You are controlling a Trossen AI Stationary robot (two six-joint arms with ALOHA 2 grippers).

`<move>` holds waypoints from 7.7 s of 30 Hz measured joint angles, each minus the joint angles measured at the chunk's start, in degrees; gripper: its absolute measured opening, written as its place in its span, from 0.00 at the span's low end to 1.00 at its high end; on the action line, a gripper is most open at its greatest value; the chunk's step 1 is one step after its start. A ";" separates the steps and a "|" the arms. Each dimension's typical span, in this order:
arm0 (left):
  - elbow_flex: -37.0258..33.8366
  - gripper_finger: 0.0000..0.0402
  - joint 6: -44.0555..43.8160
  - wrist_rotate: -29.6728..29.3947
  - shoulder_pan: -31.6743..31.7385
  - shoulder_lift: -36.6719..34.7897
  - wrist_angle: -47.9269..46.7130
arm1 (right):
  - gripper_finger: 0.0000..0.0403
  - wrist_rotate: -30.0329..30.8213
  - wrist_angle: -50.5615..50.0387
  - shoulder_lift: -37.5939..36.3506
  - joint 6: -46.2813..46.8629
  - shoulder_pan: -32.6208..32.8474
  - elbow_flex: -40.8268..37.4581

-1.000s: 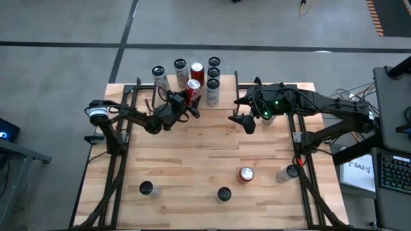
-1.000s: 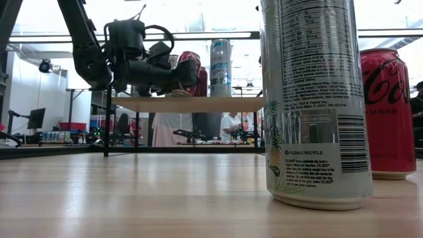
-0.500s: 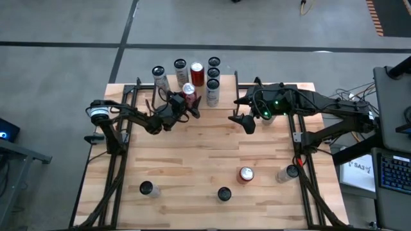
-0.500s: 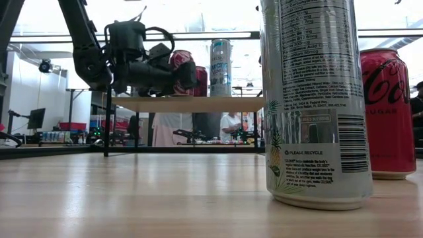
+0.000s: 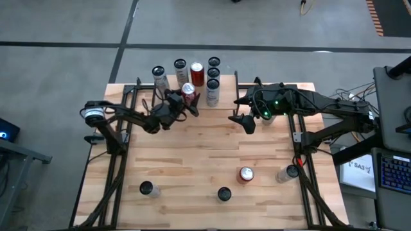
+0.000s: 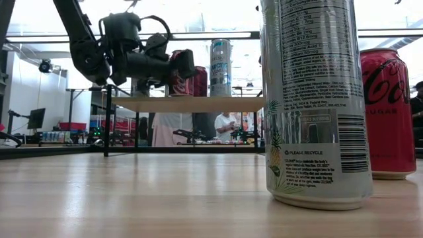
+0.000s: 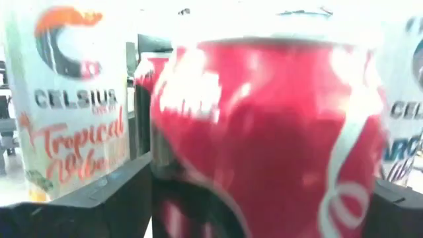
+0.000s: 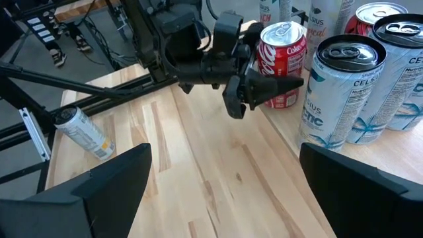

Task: Place canned beverage on shelf
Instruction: Put the red soda can aligned with the other red soda can on the shelf, then put the white soda can aligned with the other white soda can on the shelf

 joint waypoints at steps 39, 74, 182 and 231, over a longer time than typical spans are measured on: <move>9.36 0.72 13.72 -9.61 -15.59 -32.67 -62.65 | 0.93 -0.15 -0.55 0.00 -0.22 -0.01 0.00; 24.15 0.00 9.22 -5.83 -2.95 -14.36 -84.28 | 0.93 -0.13 -1.30 0.00 -1.70 -0.01 0.00; 23.63 0.00 8.02 6.09 -14.68 -32.88 -87.58 | 0.93 5.31 -44.21 12.55 11.89 -31.54 -8.78; 36.43 0.74 9.09 7.60 -28.82 -14.99 -84.09 | 0.59 8.84 -18.51 21.17 20.82 12.51 21.90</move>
